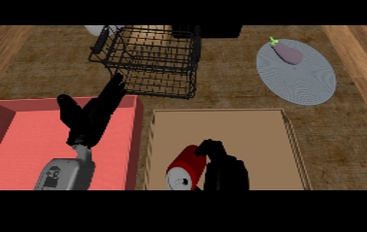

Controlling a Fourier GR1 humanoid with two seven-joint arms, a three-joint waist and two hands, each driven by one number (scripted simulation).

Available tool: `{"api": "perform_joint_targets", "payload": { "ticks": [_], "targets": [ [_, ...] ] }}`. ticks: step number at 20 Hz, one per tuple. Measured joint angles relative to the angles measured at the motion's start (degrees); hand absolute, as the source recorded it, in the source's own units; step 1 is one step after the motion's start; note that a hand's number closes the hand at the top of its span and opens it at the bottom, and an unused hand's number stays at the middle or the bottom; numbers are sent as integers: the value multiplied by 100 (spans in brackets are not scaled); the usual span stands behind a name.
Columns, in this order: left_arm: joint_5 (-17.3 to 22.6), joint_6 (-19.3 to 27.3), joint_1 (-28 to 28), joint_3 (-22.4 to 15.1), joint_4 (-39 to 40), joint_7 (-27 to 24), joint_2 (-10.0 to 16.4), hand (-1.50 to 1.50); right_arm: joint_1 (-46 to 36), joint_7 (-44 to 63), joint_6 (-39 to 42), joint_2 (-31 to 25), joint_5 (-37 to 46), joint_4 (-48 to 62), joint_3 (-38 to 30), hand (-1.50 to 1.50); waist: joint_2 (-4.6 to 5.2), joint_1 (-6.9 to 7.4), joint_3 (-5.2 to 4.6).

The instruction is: Pick the can from the tray and place it in the tiered basket

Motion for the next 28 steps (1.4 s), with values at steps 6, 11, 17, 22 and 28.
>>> {"api": "perform_joint_targets", "payload": {
  "ticks": [6,11,17,22,28],
  "targets": [
    [2,-50,-31,63,73,-80,65,0,-576,234,402,-58,772,-1129,145,150,5,-1,3],
    [-54,-30,41,-9,42,-123,13,0,-1195,288,977,-49,1023,-1824,77,150,0,41,-2],
    [-40,-42,-46,-37,-10,4,3,0,-2191,223,1571,-10,780,-1783,-461,150,19,142,-10],
    [-46,-82,-43,-94,-37,52,-5,0,-3037,168,1933,8,228,-1340,-1185,150,37,238,-13],
    [-80,-103,-131,-153,46,24,-49,0,-4214,178,2059,27,-502,-373,-2136,150,67,338,-7]
  ]
}}
